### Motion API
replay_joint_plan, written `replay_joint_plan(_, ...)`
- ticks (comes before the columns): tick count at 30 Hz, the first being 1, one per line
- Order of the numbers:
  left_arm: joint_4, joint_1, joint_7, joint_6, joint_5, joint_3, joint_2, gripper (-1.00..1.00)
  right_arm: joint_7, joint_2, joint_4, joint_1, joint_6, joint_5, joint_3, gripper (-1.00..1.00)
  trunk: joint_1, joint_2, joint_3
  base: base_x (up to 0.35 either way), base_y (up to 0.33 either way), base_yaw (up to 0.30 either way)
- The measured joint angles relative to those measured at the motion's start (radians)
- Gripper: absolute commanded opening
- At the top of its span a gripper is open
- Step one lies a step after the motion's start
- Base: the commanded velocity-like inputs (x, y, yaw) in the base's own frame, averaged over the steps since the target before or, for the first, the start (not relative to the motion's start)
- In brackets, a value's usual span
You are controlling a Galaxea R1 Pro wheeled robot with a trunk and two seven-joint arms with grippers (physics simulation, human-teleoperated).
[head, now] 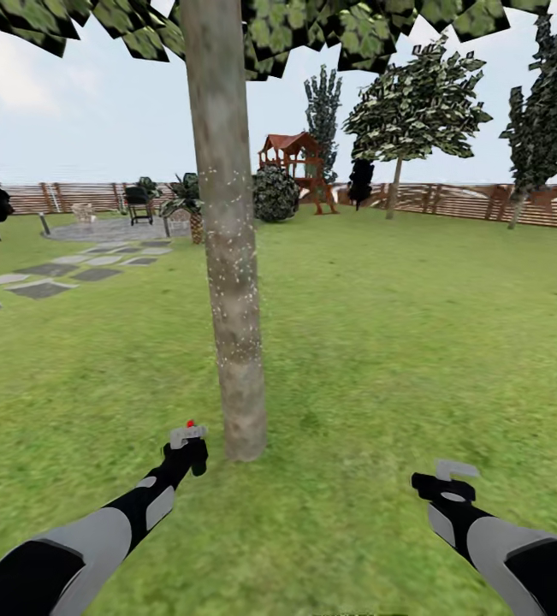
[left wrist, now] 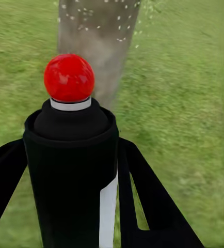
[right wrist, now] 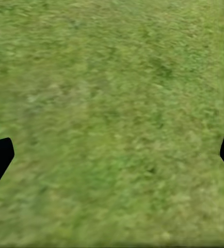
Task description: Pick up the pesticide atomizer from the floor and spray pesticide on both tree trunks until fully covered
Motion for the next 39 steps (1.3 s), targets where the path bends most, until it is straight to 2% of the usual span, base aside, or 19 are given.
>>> replay_joint_plan(16,0.0,0.0,0.0,0.0,0.0,0.0,-0.001,-1.0,0.001,0.0,0.002,0.015,0.0,0.0,-0.001,1.0,0.0,0.0,0.0,0.0,0.0,-0.3)
replay_joint_plan(19,0.0,0.0,0.0,0.0,-0.001,-0.003,-0.04,-1.0,0.001,0.0,0.003,0.097,-0.002,0.003,-0.002,1.0,0.0,0.0,0.0,0.0,0.0,-0.3)
replay_joint_plan(22,0.004,0.0,0.0,0.002,0.0,0.0,-0.044,-1.0,0.002,0.004,0.003,0.106,-0.002,0.005,0.0,1.0,0.0,0.0,0.0,0.0,0.0,-0.3)
replay_joint_plan(25,0.024,0.0,0.0,0.003,-0.001,-0.002,-0.063,-1.0,0.003,0.012,0.003,0.111,-0.002,0.005,0.0,1.0,0.0,0.0,0.0,0.0,0.0,-0.3)
replay_joint_plan(39,0.028,0.0,0.0,0.002,0.0,0.001,-0.069,-1.0,0.003,0.028,0.003,0.115,-0.002,0.005,0.001,1.0,0.0,0.0,0.0,0.0,0.0,-0.3)
